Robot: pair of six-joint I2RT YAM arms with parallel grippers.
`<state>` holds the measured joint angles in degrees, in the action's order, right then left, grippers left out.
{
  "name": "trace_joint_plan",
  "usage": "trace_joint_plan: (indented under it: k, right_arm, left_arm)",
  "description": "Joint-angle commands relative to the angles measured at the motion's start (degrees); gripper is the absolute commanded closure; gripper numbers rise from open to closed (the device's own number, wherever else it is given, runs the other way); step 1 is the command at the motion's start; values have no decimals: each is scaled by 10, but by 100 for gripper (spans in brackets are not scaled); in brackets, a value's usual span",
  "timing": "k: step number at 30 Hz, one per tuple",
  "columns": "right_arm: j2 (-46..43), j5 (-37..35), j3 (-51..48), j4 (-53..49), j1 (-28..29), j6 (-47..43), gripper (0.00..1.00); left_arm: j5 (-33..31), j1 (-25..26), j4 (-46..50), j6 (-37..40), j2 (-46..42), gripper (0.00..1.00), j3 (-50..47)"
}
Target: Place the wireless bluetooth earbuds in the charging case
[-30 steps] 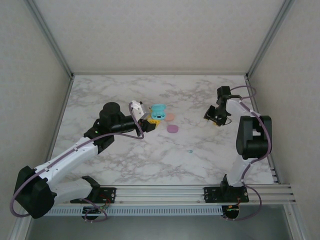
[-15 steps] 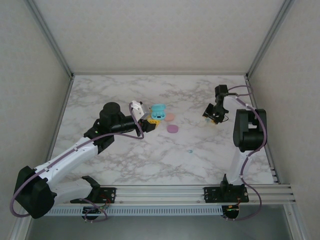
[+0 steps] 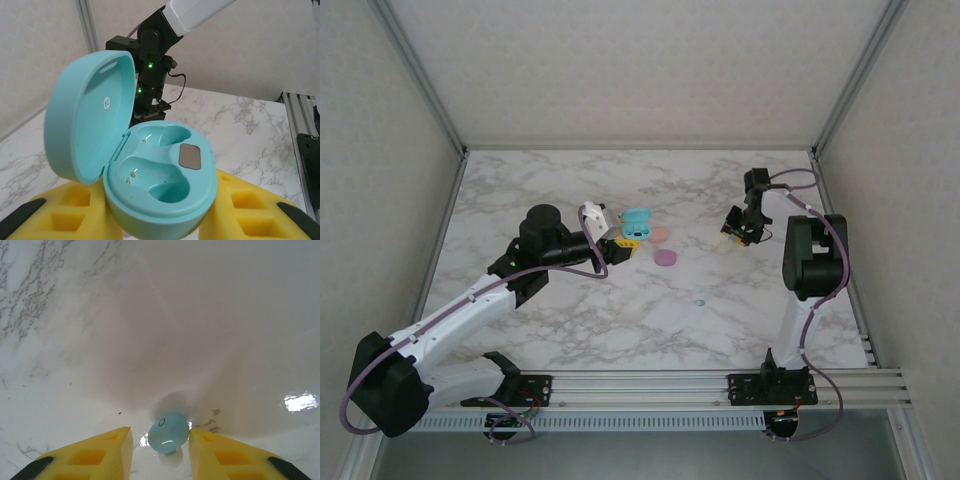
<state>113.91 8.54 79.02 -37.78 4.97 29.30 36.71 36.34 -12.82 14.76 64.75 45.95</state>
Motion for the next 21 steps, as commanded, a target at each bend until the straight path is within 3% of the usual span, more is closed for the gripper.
trace_joint_plan:
  k: [1,21]
  right_arm:
    - [17,-28,23,-23,6,-16,65]
    - [54,-87,77,-72,31,-68,72]
  left_arm:
    - [-4,0,7,4,-3,68,12]
    - [-6,1,14,4,-8,68,12]
